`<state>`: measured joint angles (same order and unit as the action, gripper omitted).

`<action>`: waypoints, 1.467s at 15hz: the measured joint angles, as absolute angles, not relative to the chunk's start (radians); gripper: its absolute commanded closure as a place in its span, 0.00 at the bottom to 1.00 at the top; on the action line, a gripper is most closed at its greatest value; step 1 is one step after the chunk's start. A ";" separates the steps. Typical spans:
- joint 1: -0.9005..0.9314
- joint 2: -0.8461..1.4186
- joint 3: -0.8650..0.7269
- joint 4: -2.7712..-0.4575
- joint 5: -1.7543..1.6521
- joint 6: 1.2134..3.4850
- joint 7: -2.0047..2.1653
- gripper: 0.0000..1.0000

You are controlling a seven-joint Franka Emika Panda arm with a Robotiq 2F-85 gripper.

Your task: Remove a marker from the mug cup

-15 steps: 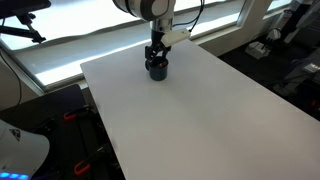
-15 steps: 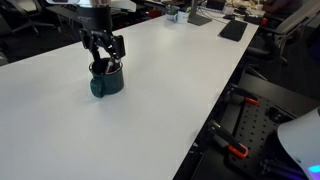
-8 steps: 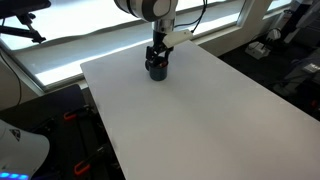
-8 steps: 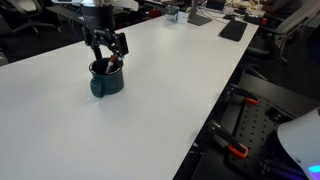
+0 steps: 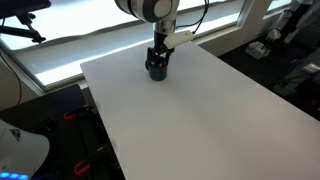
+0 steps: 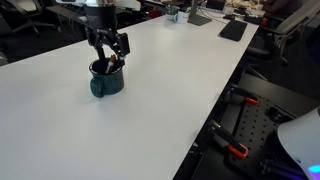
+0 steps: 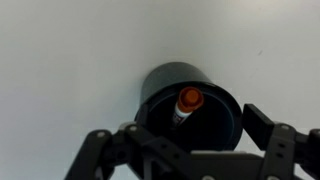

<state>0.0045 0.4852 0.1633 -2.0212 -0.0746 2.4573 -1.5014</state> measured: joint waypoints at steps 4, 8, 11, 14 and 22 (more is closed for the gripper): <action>0.004 0.474 0.161 -2.021 -0.075 2.462 -1.501 0.72; 0.005 0.469 0.159 -2.021 -0.076 2.463 -1.500 1.00; 0.006 0.469 0.159 -2.022 -0.088 2.463 -1.482 0.96; 0.010 0.468 0.159 -2.022 -0.110 2.463 -1.455 0.96; 0.024 0.382 0.160 -2.029 -0.123 2.497 -1.432 0.96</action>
